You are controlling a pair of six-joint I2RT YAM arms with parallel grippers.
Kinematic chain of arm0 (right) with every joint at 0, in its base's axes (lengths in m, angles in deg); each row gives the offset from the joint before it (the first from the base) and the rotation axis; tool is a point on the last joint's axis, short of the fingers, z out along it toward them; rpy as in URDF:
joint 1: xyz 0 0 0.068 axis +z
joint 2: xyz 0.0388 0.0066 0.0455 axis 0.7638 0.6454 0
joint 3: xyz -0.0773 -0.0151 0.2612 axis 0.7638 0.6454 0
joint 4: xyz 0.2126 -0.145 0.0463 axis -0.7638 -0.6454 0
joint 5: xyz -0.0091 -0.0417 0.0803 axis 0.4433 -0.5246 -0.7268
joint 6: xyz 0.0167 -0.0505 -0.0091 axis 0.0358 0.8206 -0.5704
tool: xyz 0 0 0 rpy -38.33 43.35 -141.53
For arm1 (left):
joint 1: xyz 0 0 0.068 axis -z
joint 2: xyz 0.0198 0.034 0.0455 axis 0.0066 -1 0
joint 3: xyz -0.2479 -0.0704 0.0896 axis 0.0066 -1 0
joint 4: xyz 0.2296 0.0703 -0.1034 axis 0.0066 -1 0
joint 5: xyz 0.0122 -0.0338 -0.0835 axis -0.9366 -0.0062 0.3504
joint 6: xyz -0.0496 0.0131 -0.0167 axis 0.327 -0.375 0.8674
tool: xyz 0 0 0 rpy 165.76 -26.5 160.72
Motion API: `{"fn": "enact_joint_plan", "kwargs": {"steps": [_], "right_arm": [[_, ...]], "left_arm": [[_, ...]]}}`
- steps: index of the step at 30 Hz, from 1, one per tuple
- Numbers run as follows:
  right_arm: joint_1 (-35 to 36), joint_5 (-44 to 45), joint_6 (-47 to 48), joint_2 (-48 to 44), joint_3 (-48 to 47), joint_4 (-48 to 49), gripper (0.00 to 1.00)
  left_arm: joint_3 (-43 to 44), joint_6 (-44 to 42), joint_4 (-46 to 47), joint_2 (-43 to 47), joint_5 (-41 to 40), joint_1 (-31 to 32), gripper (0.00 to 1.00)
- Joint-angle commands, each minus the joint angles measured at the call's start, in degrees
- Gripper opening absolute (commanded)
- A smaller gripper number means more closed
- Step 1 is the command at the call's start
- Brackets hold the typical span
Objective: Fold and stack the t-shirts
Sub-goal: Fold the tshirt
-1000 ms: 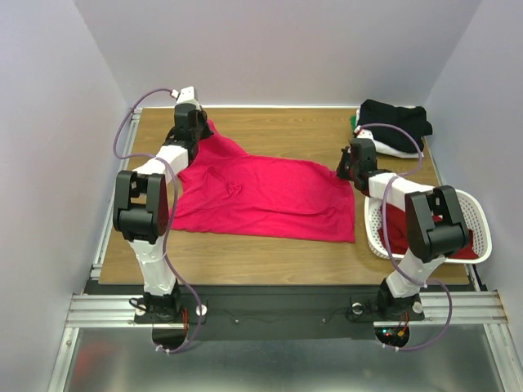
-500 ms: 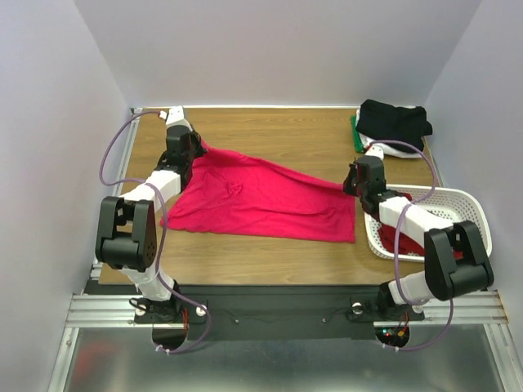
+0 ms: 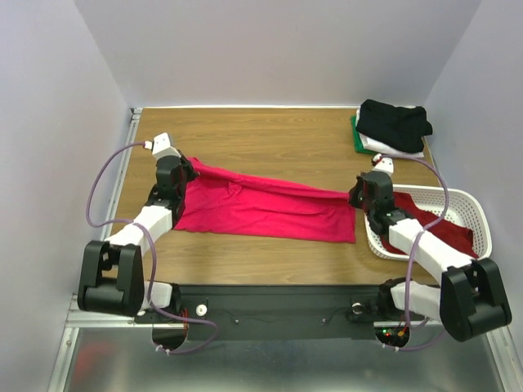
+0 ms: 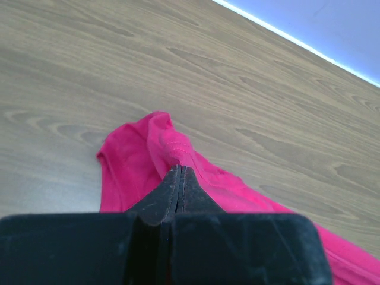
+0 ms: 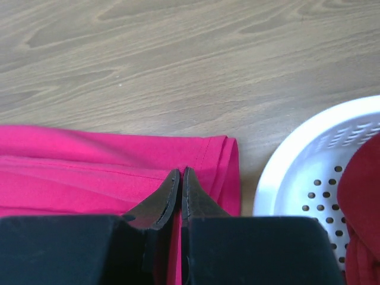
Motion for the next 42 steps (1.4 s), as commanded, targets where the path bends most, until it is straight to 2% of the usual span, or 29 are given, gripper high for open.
{"fn": "enact_joint_plan", "kwargs": {"steps": [1, 7, 18, 20, 21, 22, 23, 24, 25, 27, 32, 36, 37, 40, 42], "right_arm": [[0.91, 2.36, -1.34, -4.94, 1.3, -0.97, 0.0], [1.87, 2.44, -2.39, -10.92, 3.59, -3.35, 0.0], [5.3, 6.22, -4.33, -13.64, 5.26, -5.9, 0.0], [5.65, 7.1, -4.77, -14.79, 5.53, -6.51, 0.07], [5.74, 7.54, -4.94, -15.05, 5.53, -6.86, 0.32], [5.83, 8.67, -5.03, -15.4, 5.35, -7.91, 0.44], [6.0, 9.55, -5.12, -15.58, 5.09, -8.7, 0.53], [6.44, 10.52, -5.29, -15.67, 4.92, -9.23, 0.66], [6.62, 12.09, -5.38, -15.84, 4.83, -9.85, 0.7], [7.32, 12.99, -5.38, -15.67, 4.21, -10.12, 0.75], [10.22, 15.53, -4.51, -11.29, 0.88, -9.33, 0.77], [15.92, 16.77, -2.23, -2.51, -3.16, -5.38, 0.77], [16.89, 15.64, -1.61, 1.26, -5.09, -2.15, 0.77], [18.31, 10.11, 1.11, 6.82, -8.17, 3.05, 0.77], [18.57, 3.08, 2.95, 11.74, -9.84, 8.5, 0.77]], "left_arm": [[-4.58, 2.03, 5.28, 7.25, -2.33, -0.03, 0.0], [-10.03, 3.18, 5.2, 13.41, -1.71, 0.23, 0.0], [-15.85, 6.16, 0.72, 22.64, -3.55, 0.41, 0.0], [-15.67, 6.69, -1.83, 24.14, -4.0, 0.41, 0.0], [-15.67, 6.7, -2.62, 24.75, -4.08, 0.41, 0.06], [-15.67, 6.87, -4.1, 25.89, -3.82, 0.41, 0.38], [-15.58, 6.78, -4.82, 26.68, -3.39, 0.41, 0.52], [-15.5, 6.7, -5.61, 27.48, -3.21, 0.41, 0.61], [-15.23, 6.61, -7.09, 29.4, -3.03, 0.49, 0.76], [-14.53, 6.34, -8.68, 31.34, -3.47, 0.67, 0.77], [-12.51, 5.55, -10.01, 33.82, -6.0, 2.16, 0.78], [-10.4, 3.71, -7.2, 26.89, -9.97, 5.58, 0.8], [-8.92, 3.53, -6.06, 22.26, -10.06, 5.68, 0.8], [-6.0, 2.74, -4.21, 12.57, -10.06, 5.94, 0.8], [-2.85, 2.22, -3.07, 8.17, -9.89, 6.03, 0.8]]}}
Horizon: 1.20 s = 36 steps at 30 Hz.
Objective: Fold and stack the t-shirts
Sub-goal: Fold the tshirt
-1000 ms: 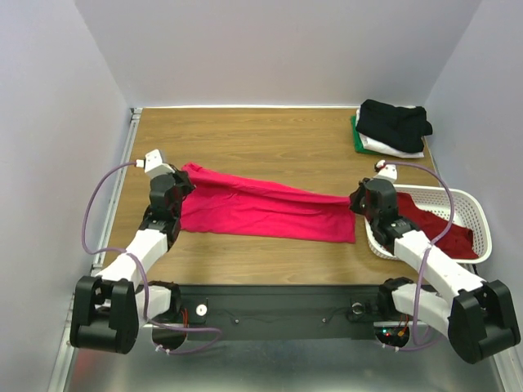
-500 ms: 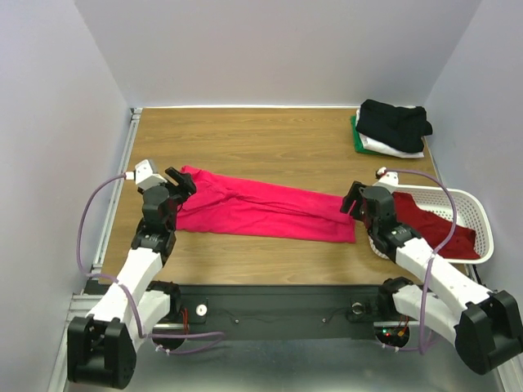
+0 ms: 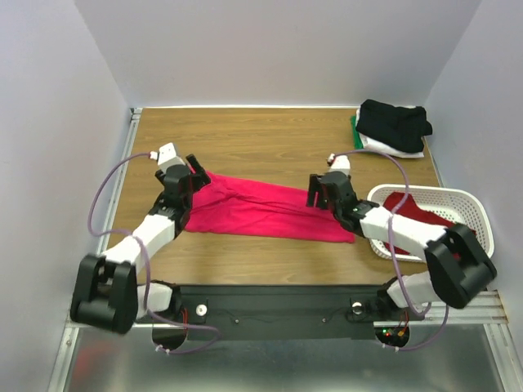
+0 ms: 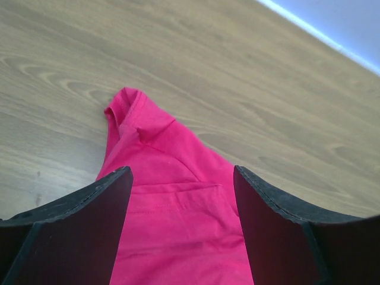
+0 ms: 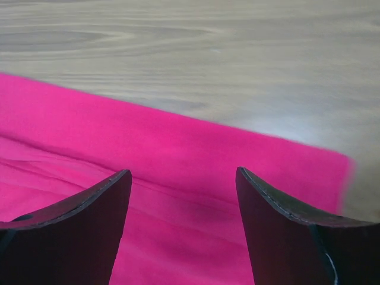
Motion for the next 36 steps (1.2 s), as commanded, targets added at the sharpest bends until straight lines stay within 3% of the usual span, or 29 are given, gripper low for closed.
{"fn": "enact_joint_plan", "kwargs": {"steps": [1, 7, 16, 36], "right_arm": [[1.22, -12.63, 4.65, 6.52, -6.08, 14.77, 0.75], [1.66, -33.21, 7.55, 19.88, -14.26, 25.07, 0.63], [3.15, -48.17, 8.08, 37.9, -33.43, 25.44, 0.61], [6.93, -57.95, 6.85, 56.45, -54.17, 22.89, 0.59]], "left_arm": [[6.61, -2.83, 4.21, -9.23, -1.8, 0.37, 0.8], [12.07, -3.63, 6.15, -17.34, -0.22, 0.37, 0.8], [18.93, -4.07, 6.24, -27.71, 5.14, -1.21, 0.83], [23.78, -2.93, 6.24, -38.54, 13.76, -6.39, 0.86]]}}
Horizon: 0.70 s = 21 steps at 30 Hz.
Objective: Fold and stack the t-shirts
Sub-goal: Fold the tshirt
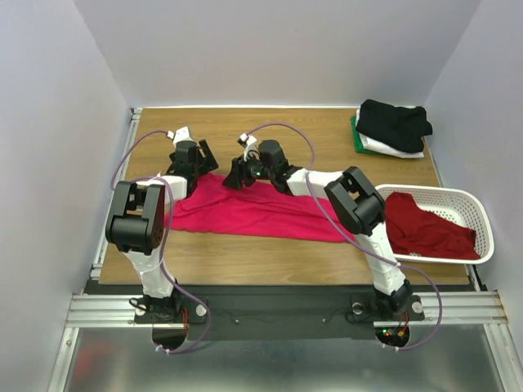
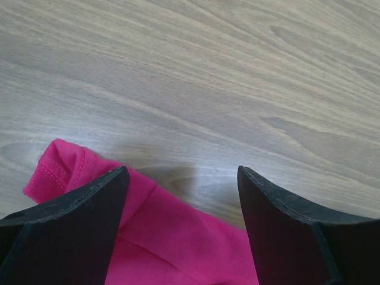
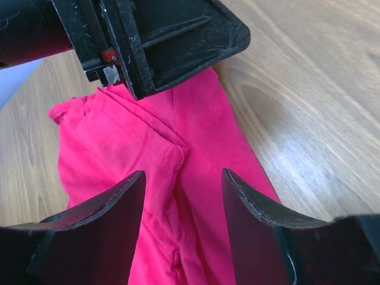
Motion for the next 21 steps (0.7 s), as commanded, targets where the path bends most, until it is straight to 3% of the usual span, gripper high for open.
{"fn": "enact_joint_plan", "kwargs": {"steps": [1, 14, 21], "right_arm": [[0.95, -2.47, 0.2, 2.4, -4.95, 0.53, 0.59], [3.23, -3.27, 0.82, 5.31, -7.95, -0.53, 0.55], [3.67, -3.27, 0.99, 7.68, -10.93, -2.72, 0.47]], "left_arm": [[2.55, 0.02, 1.62, -0.44, 1.34, -0.91, 0.86], [2.99, 0.02, 1.62, -1.41, 2.13, -1.26, 0.86], [3.26, -0.15, 1.71, -1.85, 2.49, -1.26, 0.86]]}}
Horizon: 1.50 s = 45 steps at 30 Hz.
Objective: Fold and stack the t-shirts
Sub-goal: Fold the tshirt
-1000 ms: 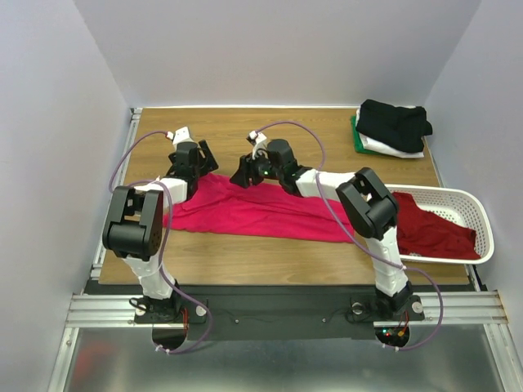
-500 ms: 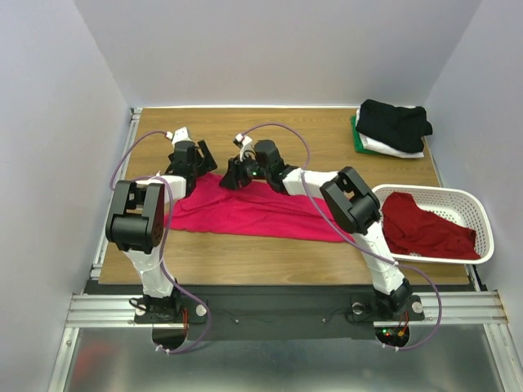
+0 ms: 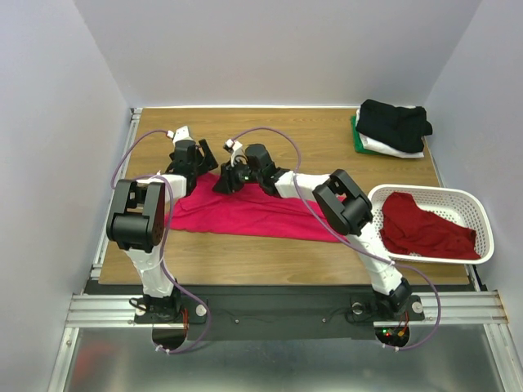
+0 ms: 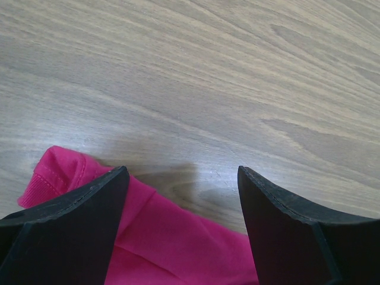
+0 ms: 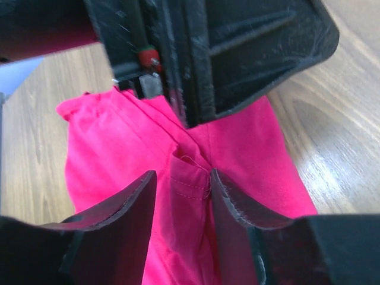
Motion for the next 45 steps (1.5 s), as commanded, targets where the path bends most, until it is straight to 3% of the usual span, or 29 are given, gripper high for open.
{"fn": "enact_joint_plan", "kwargs": {"steps": [1, 3, 6, 7, 10, 18, 30, 37, 40, 45], "right_arm": [[0.57, -0.73, 1.1, 1.35, -3.5, -1.06, 0.45], [0.65, -0.29, 1.37, 1.96, -4.12, -2.03, 0.42], [0.83, 0.32, 1.81, 1.62, -3.78, -2.04, 0.24], [0.92, 0.59, 1.72, 1.35, -3.25, -1.77, 0.12], [1.27, 1.12, 2.33, -0.75, -0.62, -0.11, 0.0], [3.2, 2.26, 4.62, -6.64, 7.47, 3.85, 0.0], [5.58, 5.07, 7.78, -12.0, 15.99, 5.44, 0.1], [6.1, 5.07, 8.05, -14.2, 19.25, 5.87, 0.4], [6.28, 5.07, 8.22, -15.52, 21.35, 6.66, 0.47], [6.72, 1.05, 9.1, -16.93, 23.82, 7.28, 0.5]], "left_arm": [[2.12, -0.17, 1.43, 0.01, 0.5, -0.37, 0.86], [2.21, -0.26, 1.34, -0.08, 0.67, -0.28, 0.86], [2.21, -0.26, 1.34, -0.17, 0.59, -0.37, 0.86], [2.21, -0.26, 1.34, -0.17, 0.59, -0.37, 0.86], [2.38, -0.35, 1.16, -0.43, 0.5, -0.37, 0.86], [3.44, -0.17, 0.11, -1.13, 0.67, -0.72, 0.86], [4.14, -0.09, -1.03, -1.84, 0.67, -0.8, 0.86], [4.93, -0.09, -2.09, -2.36, 0.59, -0.8, 0.86], [5.11, -0.09, -2.18, -2.54, 0.41, -0.8, 0.86], [5.28, 0.0, -2.44, -2.63, 0.24, -0.8, 0.86]]}}
